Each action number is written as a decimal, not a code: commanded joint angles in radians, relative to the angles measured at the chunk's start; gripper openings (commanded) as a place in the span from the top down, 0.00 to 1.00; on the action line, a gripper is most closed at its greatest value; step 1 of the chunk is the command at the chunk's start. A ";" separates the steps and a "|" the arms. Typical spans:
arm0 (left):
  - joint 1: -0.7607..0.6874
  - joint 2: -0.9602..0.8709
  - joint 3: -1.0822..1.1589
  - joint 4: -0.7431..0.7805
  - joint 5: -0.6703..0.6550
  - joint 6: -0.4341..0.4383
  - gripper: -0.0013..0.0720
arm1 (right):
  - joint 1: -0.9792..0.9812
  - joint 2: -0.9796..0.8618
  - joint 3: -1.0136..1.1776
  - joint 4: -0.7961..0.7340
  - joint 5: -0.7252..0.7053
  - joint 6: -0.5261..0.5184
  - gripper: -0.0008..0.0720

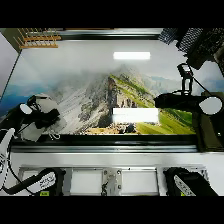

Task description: Fold the clothes and pants, and hang the long-sleeved shirts on hangers.

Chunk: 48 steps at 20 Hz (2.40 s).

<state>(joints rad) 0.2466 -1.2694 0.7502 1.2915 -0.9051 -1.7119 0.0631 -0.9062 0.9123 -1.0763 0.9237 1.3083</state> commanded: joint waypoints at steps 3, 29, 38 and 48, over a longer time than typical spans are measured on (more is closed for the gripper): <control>-0.281 -0.022 0.146 -0.140 0.016 0.007 0.98 | 0.001 0.000 0.000 0.000 0.000 0.000 0.96; -0.729 -0.130 0.141 -0.219 0.247 -0.144 0.08 | -0.017 0.000 0.002 0.000 -0.033 0.000 0.96; -0.778 -0.267 0.282 -0.210 0.156 -0.113 0.69 | -0.016 -0.074 -0.001 0.000 -0.032 0.018 0.97; -0.669 -0.200 0.282 -0.210 0.101 -0.021 0.97 | 0.062 -0.490 -0.092 0.395 -0.013 0.083 0.01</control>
<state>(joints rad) -0.4397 -1.4784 1.0321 1.0801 -0.7902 -1.7523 0.0784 -1.2827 0.8356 -0.8703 0.9085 1.4220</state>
